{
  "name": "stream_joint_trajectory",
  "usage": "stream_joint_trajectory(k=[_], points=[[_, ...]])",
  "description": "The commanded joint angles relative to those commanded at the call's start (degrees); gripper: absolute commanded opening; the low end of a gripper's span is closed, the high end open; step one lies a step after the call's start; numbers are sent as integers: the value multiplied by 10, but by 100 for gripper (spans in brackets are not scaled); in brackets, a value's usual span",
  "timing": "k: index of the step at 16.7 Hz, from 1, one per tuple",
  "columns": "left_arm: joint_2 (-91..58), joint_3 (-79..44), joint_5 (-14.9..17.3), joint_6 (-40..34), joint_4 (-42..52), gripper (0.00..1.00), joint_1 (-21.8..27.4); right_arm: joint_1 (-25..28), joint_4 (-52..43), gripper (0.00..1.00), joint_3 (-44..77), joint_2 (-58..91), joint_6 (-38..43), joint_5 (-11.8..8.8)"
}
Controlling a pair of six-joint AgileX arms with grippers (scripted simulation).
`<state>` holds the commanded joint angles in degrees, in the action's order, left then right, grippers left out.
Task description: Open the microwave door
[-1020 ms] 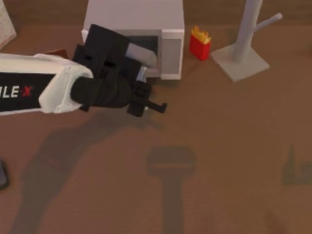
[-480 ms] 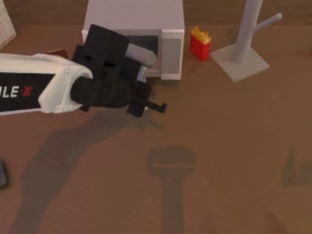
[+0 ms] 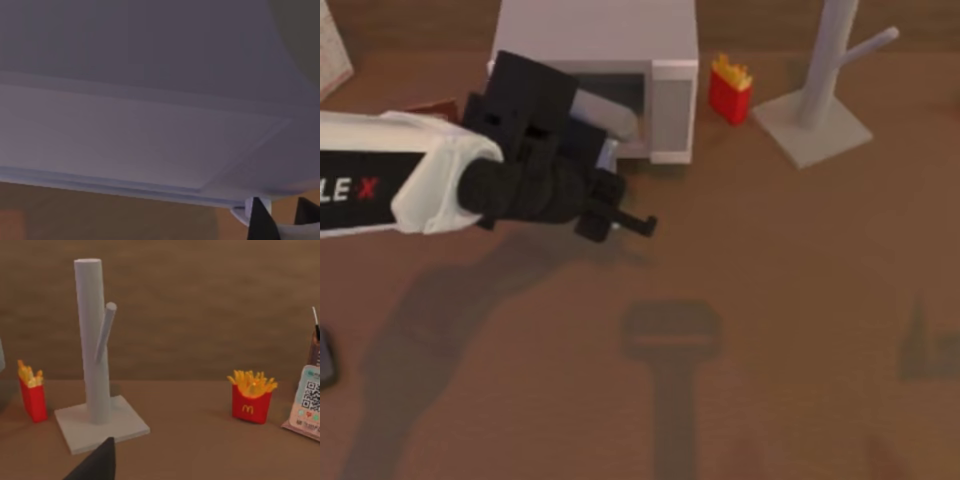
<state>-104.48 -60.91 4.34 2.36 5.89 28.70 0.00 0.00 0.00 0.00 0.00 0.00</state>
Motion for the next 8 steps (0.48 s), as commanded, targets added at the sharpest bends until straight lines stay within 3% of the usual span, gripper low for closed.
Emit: stream_joint_trajectory(k=[8], points=[[12,15,24,32,-1,0,-15,0,0,100,0,0,0,0]])
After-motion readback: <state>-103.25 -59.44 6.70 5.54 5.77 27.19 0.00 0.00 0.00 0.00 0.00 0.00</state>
